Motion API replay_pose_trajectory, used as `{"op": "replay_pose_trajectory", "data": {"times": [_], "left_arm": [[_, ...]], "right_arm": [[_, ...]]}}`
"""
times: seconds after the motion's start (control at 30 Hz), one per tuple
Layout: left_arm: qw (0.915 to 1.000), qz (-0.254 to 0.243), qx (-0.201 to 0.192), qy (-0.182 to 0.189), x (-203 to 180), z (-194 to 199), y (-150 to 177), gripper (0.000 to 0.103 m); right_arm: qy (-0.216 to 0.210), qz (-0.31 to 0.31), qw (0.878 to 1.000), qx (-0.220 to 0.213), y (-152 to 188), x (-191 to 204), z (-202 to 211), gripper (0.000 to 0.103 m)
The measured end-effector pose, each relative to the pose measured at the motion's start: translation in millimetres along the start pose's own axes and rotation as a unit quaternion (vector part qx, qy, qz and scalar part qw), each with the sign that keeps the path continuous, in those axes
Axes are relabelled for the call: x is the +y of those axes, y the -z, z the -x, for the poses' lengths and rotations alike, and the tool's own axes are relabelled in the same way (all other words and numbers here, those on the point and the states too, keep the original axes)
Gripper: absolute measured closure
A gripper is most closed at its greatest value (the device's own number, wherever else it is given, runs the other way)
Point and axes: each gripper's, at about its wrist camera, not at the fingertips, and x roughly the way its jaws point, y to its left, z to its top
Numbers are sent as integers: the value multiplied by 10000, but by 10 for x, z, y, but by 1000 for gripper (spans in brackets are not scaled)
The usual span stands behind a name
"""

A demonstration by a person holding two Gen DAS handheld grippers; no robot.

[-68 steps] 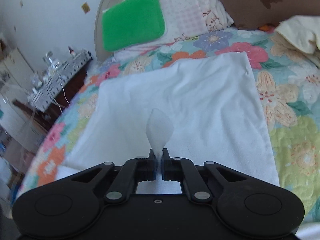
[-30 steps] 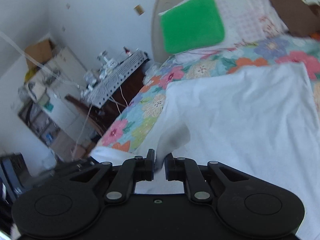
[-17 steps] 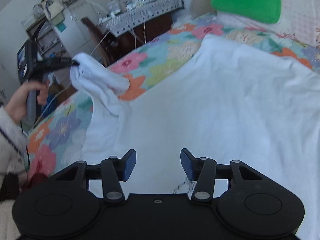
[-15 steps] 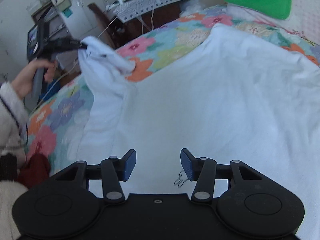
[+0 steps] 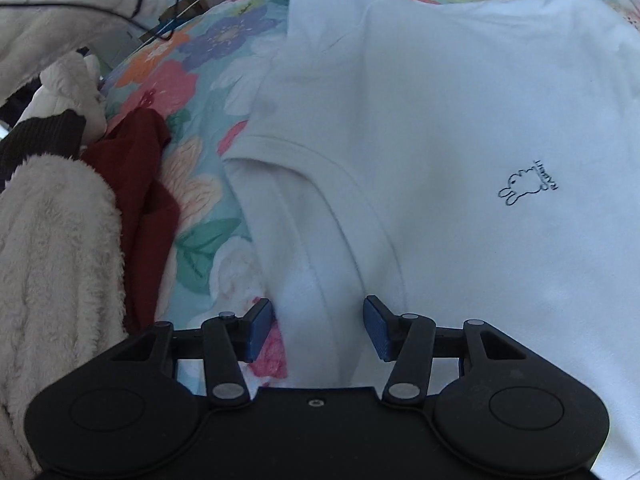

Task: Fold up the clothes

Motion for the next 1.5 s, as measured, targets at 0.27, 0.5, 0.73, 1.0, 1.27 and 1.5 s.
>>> {"op": "replay_pose_trajectory", "data": {"times": [0.27,0.5,0.73,1.0,1.27,1.5], "left_arm": [[9716,-2205,511,-688,-349,-57,339,84],[9688,-2293,801,490,-483,606,632,56],[9392,-2306,1939,1645,-734,1057,1601,56],[8992,-2171,2841,2523,-1036,1251,2181,54],[9094,-1380,3323,2087,-1197,1216,2305,25],[9172,-2331,2647,1852,-1434,1398,2464,93]], "right_arm": [[-431,-469,9978,-173,45,-85,27,42],[-470,-873,9935,-554,96,-95,134,43],[-36,-1357,9810,-1389,374,-39,563,43],[914,-1337,9777,-1339,782,62,681,43],[2067,298,9705,-1203,882,583,466,46],[2676,1087,9495,-1228,988,685,201,44]]}}
